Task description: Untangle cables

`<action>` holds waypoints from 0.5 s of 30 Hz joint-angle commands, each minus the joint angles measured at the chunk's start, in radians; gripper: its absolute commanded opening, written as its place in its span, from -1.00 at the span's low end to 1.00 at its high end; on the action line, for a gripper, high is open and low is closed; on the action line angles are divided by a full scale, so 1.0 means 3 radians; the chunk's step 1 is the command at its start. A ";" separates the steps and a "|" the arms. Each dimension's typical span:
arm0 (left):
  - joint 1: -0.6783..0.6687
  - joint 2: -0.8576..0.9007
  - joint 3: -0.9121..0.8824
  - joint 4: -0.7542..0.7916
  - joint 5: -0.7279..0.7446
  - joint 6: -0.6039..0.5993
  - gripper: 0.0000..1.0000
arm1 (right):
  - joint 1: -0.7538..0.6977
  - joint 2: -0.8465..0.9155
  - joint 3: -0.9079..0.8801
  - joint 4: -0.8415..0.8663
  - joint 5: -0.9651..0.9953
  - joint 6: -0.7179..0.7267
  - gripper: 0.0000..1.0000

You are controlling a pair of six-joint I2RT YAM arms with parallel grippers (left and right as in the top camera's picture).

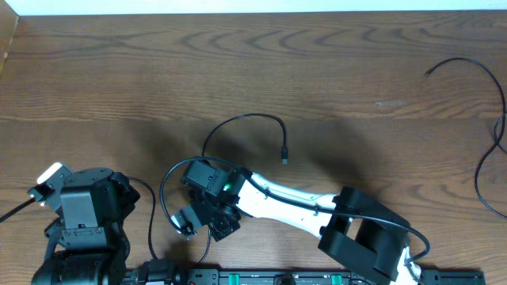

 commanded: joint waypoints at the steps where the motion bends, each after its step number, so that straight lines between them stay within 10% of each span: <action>1: 0.0015 0.0004 0.0034 -0.0008 -0.0020 0.0057 0.81 | 0.0014 0.0004 -0.0111 0.0043 -0.0111 0.0092 0.75; 10: 0.0015 0.0004 0.0034 -0.0009 -0.0020 0.0057 0.81 | 0.0011 0.0004 -0.0211 0.0123 -0.0150 0.0092 0.58; 15: 0.0015 0.0004 0.0034 -0.0011 -0.0020 0.0057 0.81 | 0.0011 0.0004 -0.0211 0.0134 -0.0184 0.0134 -0.06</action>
